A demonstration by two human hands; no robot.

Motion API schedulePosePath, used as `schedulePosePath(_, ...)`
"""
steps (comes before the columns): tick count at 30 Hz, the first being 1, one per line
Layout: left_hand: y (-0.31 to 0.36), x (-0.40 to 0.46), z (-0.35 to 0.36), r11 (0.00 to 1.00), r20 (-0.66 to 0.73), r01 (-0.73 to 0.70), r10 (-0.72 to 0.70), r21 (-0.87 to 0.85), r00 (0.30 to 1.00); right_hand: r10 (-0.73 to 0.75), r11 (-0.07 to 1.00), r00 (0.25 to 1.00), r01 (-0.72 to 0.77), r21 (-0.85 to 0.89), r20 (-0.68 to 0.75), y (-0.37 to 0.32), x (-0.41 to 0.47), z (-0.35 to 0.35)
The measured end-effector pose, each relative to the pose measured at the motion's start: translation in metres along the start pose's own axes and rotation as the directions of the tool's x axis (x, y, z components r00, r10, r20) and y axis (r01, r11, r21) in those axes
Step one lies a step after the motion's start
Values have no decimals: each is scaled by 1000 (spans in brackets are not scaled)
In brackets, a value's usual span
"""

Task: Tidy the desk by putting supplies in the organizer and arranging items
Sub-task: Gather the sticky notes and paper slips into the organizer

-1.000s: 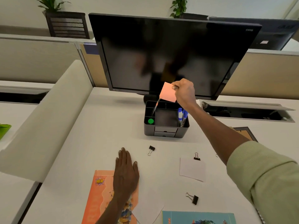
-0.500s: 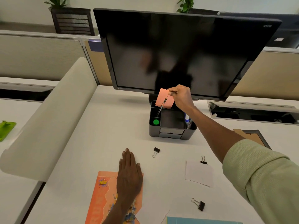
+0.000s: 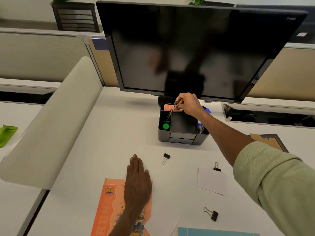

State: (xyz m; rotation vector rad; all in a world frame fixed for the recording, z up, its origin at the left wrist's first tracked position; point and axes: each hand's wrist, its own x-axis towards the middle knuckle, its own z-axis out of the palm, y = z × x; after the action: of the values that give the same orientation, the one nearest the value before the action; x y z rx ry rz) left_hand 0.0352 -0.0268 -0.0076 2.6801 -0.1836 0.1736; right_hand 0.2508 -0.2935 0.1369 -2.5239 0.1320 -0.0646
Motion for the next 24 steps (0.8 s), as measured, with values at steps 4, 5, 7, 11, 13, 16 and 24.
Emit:
schedulePosePath(4,1,0,-1,1000,-5,2,-2,2,1000,-20,998,999,22,-58,46,0,0,-1)
schedulePosePath(5,1,0,-1,1000,-5,3,-3,2,1000,-36,997,998,40,-71,46,1,-1,-2)
schedulePosePath(7,0,0,-1,1000,-6,2,-2,-1,1000,-67,993,997,71,-99,41,1,-2,-4)
schedulePosePath(11,0,0,0,1000,-7,-12,12,-1,1000,-90,992,996,89,-93,-7,2,-5,-13)
schedulePosePath(13,-1,0,1,1000,-3,-15,15,7,1000,-95,991,993,88,-102,-64,3,-6,-21)
schedulePosePath(16,-1,1,1,1000,3,-1,1,6,1000,-46,996,975,29,-81,-217,2,-14,-33)
schedulePosePath(24,-1,1,1,1000,15,-4,5,-12,1000,-52,994,820,95,47,-570,-1,-87,-43)
